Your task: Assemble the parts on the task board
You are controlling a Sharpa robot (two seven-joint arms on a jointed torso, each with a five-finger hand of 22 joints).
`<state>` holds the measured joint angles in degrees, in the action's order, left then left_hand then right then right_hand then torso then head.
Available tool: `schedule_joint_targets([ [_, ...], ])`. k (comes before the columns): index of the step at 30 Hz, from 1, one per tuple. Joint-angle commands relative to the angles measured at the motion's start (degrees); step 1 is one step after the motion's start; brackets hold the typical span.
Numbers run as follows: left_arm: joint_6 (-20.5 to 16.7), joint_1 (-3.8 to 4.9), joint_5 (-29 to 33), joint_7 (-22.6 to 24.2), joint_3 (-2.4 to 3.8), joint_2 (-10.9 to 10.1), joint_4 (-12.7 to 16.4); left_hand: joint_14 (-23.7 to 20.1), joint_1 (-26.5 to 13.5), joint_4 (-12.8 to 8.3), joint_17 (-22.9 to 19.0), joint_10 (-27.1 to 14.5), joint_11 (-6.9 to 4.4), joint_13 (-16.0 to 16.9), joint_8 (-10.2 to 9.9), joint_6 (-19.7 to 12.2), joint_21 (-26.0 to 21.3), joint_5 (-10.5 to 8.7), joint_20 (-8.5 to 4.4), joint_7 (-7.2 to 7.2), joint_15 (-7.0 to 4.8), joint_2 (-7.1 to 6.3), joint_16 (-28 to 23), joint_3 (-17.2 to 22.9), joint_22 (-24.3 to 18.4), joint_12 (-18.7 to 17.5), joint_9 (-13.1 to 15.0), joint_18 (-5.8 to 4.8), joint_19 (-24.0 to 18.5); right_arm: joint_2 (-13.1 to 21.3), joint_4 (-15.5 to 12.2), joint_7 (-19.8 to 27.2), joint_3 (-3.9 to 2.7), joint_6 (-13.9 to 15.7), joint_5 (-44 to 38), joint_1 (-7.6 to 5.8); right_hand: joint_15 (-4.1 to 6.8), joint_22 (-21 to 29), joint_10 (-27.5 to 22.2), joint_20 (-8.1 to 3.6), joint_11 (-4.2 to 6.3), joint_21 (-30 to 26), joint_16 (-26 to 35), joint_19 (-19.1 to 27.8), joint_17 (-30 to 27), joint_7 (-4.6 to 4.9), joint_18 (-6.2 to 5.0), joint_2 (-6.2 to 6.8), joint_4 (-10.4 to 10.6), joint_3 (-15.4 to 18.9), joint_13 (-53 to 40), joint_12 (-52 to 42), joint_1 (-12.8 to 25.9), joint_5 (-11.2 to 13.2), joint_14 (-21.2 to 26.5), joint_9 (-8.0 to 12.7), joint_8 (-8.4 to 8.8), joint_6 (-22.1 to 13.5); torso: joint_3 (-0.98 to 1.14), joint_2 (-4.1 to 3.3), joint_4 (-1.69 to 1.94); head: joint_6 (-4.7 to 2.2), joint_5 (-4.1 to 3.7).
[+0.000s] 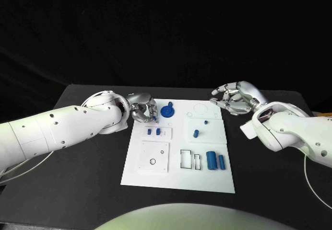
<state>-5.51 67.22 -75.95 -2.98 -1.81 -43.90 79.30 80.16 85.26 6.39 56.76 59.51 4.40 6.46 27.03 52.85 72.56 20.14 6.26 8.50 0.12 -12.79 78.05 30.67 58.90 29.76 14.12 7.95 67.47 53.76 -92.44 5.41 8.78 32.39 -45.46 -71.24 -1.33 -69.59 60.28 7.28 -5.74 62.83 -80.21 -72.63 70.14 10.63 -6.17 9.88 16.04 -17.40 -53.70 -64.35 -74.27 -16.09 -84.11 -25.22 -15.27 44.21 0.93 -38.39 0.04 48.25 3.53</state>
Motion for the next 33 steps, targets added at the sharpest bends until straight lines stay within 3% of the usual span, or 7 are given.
schedule_joint_targets([
  [1, 1.53, -0.01, 1.56, -0.17, 0.05, 0.11, -0.13, 0.27, -0.53, -0.43, -0.11, 0.58, 0.03, -0.08, -0.39, 0.53, 0.17, -0.1, 0.1, -0.04, 0.19, -0.05, 0.16, -0.03, -0.01, -0.38, -0.06, -0.75, -0.35, 0.0, -0.02, 0.18, 0.0, -0.68, -0.32, 0.05, -0.06, -0.06, -0.37, 0.11, 0.0, -0.21, 0.13, 0.23, 0.08, -0.06, -0.39, -0.75, 0.41, -0.01, -0.04, 0.03, -0.03, -0.15, 0.39, -0.06, -0.27, -0.4, 0.03, -0.02, -0.09, 0.05, 0.03],
  [10, 1.84, -0.15, 1.29, -0.11, 0.02, 0.89, -1.06, 0.27, -0.53, -0.43, -0.11, 0.58, 0.03, -0.08, -0.39, 0.53, 0.17, -0.1, 0.1, -0.04, 0.19, -0.05, 0.16, -0.03, -0.01, -0.38, -0.06, -0.75, -0.35, -0.03, -0.02, 0.16, 0.0, -0.69, -0.32, 0.05, -0.06, 0.01, -0.42, 0.11, 0.01, -0.37, 0.18, 0.23, 0.03, -0.06, -0.41, -0.85, 0.37, 0.15, 0.06, 0.0, -0.01, -0.18, 0.4, -0.08, -0.35, -0.41, 0.11, 0.02, -0.05, 0.18, 0.12],
  [33, 3.85, -0.79, 1.07, -0.19, -0.26, 2.53, -2.53, 0.24, -0.69, -0.45, -0.24, 0.67, 0.01, -0.09, -0.51, 0.6, 0.08, -0.14, 0.12, -0.07, 0.18, -0.03, 0.14, -0.03, -0.15, -0.58, -0.07, -0.71, -0.51, -0.04, -0.11, 0.19, 0.0, -0.69, -0.33, 0.05, -0.06, 0.01, -0.42, 0.11, 0.01, -0.37, 0.18, 0.23, 0.03, -0.06, -0.41, -0.85, 0.37, 0.15, 0.06, 0.0, -0.01, -0.18, 0.4, -0.08, -0.35, -0.41, 0.04, -0.03, -0.05, 0.4, -0.03],
])
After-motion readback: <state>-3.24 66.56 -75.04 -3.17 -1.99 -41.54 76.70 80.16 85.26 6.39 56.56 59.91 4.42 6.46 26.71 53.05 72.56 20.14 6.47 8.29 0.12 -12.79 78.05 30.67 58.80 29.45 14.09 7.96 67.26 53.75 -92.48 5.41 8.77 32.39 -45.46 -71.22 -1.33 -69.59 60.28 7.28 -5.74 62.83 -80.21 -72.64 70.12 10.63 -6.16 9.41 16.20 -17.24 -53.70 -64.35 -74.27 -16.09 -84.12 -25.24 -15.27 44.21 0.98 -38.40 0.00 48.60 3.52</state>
